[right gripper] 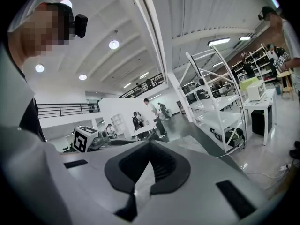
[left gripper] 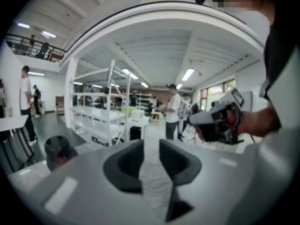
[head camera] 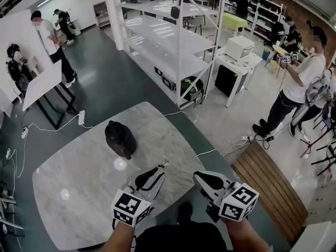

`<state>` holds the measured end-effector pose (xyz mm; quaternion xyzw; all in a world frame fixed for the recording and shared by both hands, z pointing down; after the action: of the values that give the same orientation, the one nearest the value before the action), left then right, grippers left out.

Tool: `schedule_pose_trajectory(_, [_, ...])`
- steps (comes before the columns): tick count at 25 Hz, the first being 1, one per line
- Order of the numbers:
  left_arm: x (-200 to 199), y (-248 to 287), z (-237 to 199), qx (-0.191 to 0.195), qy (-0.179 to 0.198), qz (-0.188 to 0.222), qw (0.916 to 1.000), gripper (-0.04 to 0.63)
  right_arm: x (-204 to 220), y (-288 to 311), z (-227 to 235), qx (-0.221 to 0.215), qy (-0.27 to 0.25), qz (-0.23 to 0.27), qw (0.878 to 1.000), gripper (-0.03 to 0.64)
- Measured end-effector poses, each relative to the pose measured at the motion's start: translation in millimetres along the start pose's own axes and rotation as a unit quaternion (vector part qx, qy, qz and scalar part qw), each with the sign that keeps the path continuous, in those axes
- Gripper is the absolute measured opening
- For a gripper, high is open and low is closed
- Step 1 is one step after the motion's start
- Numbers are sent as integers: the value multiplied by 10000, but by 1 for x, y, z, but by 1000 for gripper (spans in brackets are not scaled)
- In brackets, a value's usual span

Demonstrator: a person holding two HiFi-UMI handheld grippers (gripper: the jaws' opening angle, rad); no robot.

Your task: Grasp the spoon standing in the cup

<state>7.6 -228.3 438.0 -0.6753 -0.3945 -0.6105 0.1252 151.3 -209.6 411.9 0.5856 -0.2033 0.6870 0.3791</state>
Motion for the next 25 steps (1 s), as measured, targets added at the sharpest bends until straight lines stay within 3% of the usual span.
schedule_pose_trajectory(8, [32,46,-22,-175,-111,-608,9979,155,7,34,36,-327,202,-313,9988,-5])
schedule_pose_trajectory(13, [61,65,-43,-13,131,-1121,9936,195,17,54,42,-289,396,-511,9975,-5])
schedule_pose_trajectory(20, [102,88,-57,420,470,-1800,9816,213,40,64,44,-171,614,-879,9941,-5])
schedule_pose_trajectory(25, [123,103,-62,526,684,-2246,9706,213,48,61,54,39,793,-976,9921,-5])
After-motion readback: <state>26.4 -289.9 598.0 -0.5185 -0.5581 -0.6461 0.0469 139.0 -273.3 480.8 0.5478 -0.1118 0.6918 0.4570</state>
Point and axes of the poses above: the fingertips, and each gripper's own axes: y forward along the fingers, z to its right, x out of its underside, the point moved 3 cm from there along -y, backward along the fingers, and after that the axes turned 10 degrees about -y, right-handed, at the moved point
